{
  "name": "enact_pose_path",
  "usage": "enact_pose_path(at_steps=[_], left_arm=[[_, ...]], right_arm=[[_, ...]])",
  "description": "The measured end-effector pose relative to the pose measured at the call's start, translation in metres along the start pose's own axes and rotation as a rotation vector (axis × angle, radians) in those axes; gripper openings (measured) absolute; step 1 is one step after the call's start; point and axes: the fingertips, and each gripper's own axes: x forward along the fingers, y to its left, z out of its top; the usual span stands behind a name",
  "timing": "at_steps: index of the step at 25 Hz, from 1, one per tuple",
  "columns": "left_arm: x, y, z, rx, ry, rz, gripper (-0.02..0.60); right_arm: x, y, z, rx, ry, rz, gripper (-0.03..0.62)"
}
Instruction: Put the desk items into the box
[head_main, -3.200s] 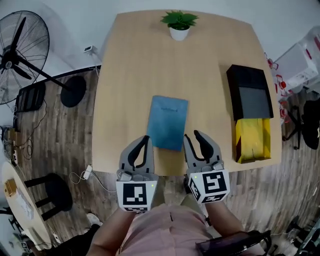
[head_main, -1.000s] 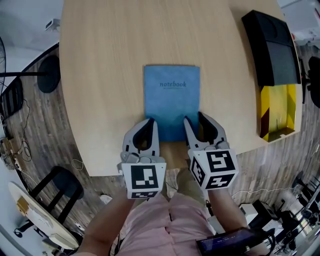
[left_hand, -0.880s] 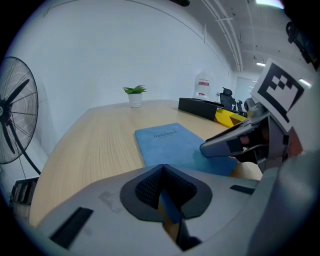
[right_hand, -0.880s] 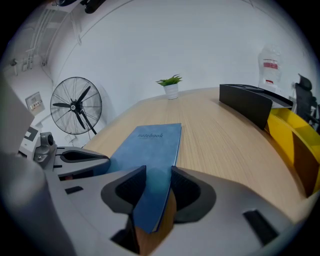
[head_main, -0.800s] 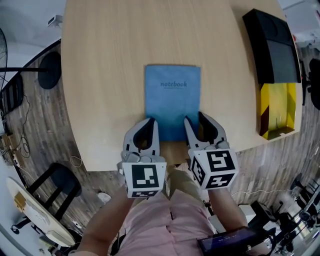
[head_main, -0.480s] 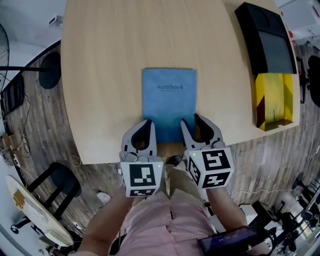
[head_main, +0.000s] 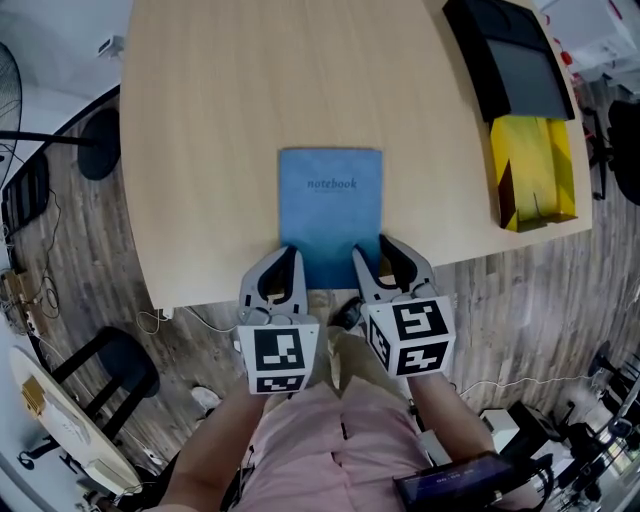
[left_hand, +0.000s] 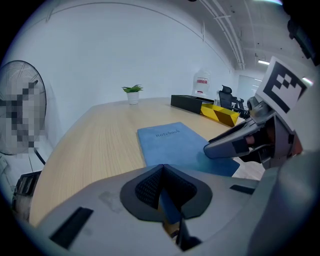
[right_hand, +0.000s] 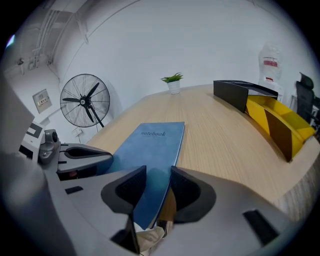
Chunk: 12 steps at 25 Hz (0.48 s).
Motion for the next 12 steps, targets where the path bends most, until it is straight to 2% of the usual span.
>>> enact_pose_path(at_steps=[12], left_arm=[[-0.023,-0.026,-0.022,0.020,-0.016,0.014,0.012]], right_arm=[[-0.025,0.005,-0.033,0.004,-0.030,-0.006,0.156]])
